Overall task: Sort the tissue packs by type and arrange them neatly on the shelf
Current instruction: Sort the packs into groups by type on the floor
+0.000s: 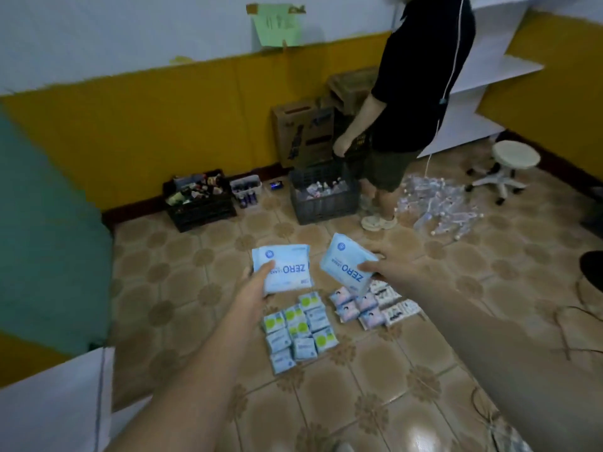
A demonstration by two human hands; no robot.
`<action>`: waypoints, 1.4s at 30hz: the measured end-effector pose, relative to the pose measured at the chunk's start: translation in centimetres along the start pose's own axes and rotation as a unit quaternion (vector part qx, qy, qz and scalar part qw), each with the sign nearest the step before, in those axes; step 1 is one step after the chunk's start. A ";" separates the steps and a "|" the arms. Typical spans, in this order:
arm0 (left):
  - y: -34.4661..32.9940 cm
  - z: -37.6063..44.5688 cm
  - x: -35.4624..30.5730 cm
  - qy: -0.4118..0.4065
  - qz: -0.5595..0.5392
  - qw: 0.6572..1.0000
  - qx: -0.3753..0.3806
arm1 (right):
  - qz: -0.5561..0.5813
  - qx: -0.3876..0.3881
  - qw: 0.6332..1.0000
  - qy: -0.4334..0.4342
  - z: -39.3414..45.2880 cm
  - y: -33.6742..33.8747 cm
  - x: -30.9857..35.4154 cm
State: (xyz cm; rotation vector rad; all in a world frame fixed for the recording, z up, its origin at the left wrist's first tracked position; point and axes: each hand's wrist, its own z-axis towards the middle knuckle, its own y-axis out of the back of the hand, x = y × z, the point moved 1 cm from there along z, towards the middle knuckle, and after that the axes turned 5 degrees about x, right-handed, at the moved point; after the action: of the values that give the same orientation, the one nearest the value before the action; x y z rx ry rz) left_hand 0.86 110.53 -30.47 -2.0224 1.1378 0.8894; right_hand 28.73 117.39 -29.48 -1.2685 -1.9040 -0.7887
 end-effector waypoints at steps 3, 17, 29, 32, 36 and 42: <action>0.0 2.6 3.3 0.069 -0.029 0.997 -0.023 | 0.007 -0.011 1.000 -0.026 2.7 1.0 -2.3; 7.1 18.6 13.2 0.137 0.064 0.987 -0.060 | -0.044 -0.063 0.991 -0.106 18.5 -8.6 -10.5; 19.9 38.9 45.7 0.235 0.147 0.953 -0.126 | -0.042 0.036 0.962 -0.266 38.4 -15.3 -42.2; 21.7 44.2 54.1 0.244 0.143 0.946 -0.161 | -0.078 0.027 0.956 -0.281 42.5 -16.3 -52.0; 22.8 50.4 63.3 0.236 0.107 0.948 -0.186 | -0.129 0.013 0.949 -0.287 46.7 -17.5 -62.3; 23.6 54.3 69.7 0.207 0.137 0.937 -0.246 | -0.079 0.033 0.955 -0.283 49.0 -18.6 -70.9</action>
State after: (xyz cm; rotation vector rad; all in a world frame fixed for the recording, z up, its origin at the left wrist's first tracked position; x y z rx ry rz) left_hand -5.71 112.28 -121.63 -2.5888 1.5786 0.9847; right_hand 19.65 114.19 -117.12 -1.4167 -2.4885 -0.4542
